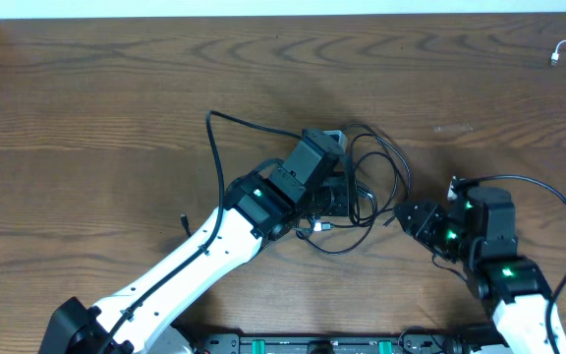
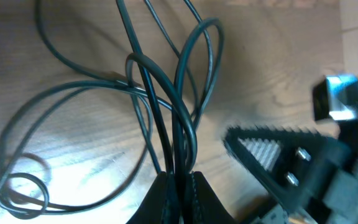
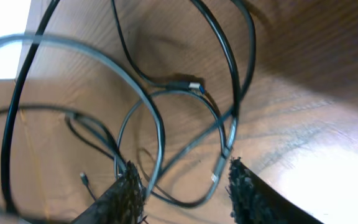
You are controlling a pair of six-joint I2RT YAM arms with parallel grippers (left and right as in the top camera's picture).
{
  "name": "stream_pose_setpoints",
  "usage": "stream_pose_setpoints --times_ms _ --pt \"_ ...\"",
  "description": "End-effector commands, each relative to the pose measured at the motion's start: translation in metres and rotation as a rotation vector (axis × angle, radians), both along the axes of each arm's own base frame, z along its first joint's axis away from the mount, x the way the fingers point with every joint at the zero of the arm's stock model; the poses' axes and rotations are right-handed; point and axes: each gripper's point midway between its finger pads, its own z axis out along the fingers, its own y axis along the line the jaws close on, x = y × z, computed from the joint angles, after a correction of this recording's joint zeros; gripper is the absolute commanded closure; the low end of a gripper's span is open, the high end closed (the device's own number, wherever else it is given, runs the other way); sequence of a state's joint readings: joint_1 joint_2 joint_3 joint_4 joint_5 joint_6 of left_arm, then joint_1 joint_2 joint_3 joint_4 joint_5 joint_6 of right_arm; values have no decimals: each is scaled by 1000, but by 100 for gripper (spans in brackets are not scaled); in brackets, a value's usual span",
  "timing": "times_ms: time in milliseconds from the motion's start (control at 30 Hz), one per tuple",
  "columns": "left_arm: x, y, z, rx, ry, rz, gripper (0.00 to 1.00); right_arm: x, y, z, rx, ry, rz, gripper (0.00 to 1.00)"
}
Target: Untangle cables
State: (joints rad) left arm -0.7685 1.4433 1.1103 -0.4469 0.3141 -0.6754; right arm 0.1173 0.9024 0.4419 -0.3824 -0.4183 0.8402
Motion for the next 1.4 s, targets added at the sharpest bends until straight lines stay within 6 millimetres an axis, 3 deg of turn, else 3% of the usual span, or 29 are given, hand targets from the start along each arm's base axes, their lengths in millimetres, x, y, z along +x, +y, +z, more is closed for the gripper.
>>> stream_pose_setpoints --times_ms 0,267,367,500,600,667,833,967,1067,1133,1233,1367 --pt "-7 -5 13 -44 -4 -47 92 4 7 -6 50 41 -3 59" --pt "-10 -7 14 -54 5 -59 92 10 16 -24 70 95 29 75" --pt "-10 -7 14 -53 1 -63 92 8 19 -27 71 107 42 99" --pt "-12 -5 11 -26 -25 -106 92 13 20 -19 4 0 132 99" --pt "-18 3 2 40 -51 -179 92 23 -1 -13 -114 -79 93 99" --pt "-21 18 -9 128 -54 -193 92 31 -25 -3 -215 -121 23 99" --pt "-11 85 -31 417 -45 -43 92 39 -78 38 -433 -203 -148 99" --pt "-1 119 -34 529 -46 45 92 39 -98 72 -525 -259 -216 99" --pt "9 133 -34 552 -47 127 92 37 -104 85 -546 -266 -243 99" --pt "15 138 -32 516 -17 239 92 37 -91 88 -491 -276 -192 99" --pt "18 128 -30 446 6 278 92 33 -54 88 -329 -287 -45 99" --pt "10 82 -19 223 65 155 93 18 -12 80 -128 -234 125 93"
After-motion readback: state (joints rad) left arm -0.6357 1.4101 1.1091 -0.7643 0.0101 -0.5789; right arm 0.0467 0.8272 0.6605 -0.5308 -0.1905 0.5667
